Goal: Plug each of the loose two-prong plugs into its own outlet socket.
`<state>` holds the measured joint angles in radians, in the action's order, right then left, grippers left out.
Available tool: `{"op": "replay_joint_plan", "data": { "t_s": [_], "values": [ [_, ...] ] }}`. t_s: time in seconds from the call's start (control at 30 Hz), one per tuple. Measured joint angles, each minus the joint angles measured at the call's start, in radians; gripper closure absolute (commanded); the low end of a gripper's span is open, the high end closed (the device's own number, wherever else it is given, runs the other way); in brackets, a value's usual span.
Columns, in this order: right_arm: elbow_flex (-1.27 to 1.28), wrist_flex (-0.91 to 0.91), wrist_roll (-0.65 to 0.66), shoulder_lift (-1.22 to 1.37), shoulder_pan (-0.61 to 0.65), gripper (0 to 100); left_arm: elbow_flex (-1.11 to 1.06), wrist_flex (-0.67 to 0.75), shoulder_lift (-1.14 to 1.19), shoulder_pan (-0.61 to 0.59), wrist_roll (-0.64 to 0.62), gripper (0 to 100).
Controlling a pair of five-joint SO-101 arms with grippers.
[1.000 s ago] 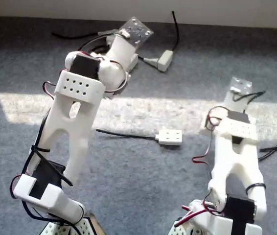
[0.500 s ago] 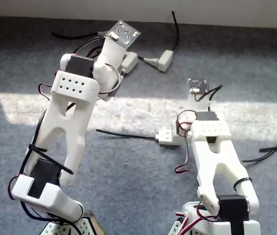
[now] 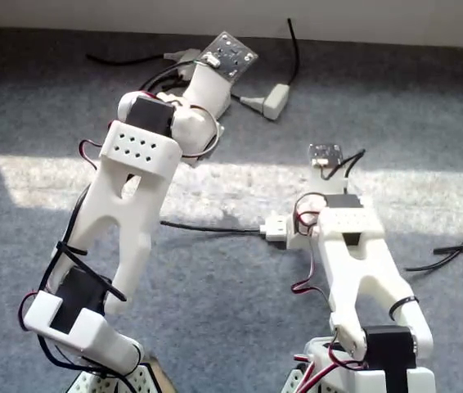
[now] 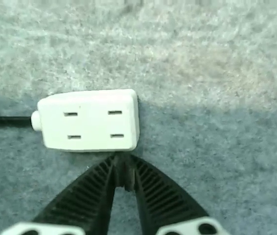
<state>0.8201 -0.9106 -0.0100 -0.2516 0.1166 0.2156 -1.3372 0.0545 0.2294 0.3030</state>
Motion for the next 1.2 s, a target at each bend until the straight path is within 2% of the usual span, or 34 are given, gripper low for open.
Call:
{"op": "replay_joint_plan", "data": {
  "t_s": [0.27,0.5,0.63,0.83,1.2],
  "values": [
    [0.044,0.137,0.000,0.000,0.003,99.1,0.000,0.000,0.000,0.005,0.000,99],
    [0.048,0.222,0.000,0.003,0.054,99.1,0.000,0.000,0.000,0.015,0.000,99],
    [0.046,0.276,0.000,0.106,0.064,99.1,0.000,-0.002,0.000,0.052,0.000,99],
    [-0.126,0.203,0.002,0.287,0.063,99.1,0.000,-0.020,0.000,0.097,0.000,99],
    [-0.187,0.195,0.003,0.316,0.058,99.1,0.000,-0.021,0.000,0.103,0.000,99]
  ]
}}
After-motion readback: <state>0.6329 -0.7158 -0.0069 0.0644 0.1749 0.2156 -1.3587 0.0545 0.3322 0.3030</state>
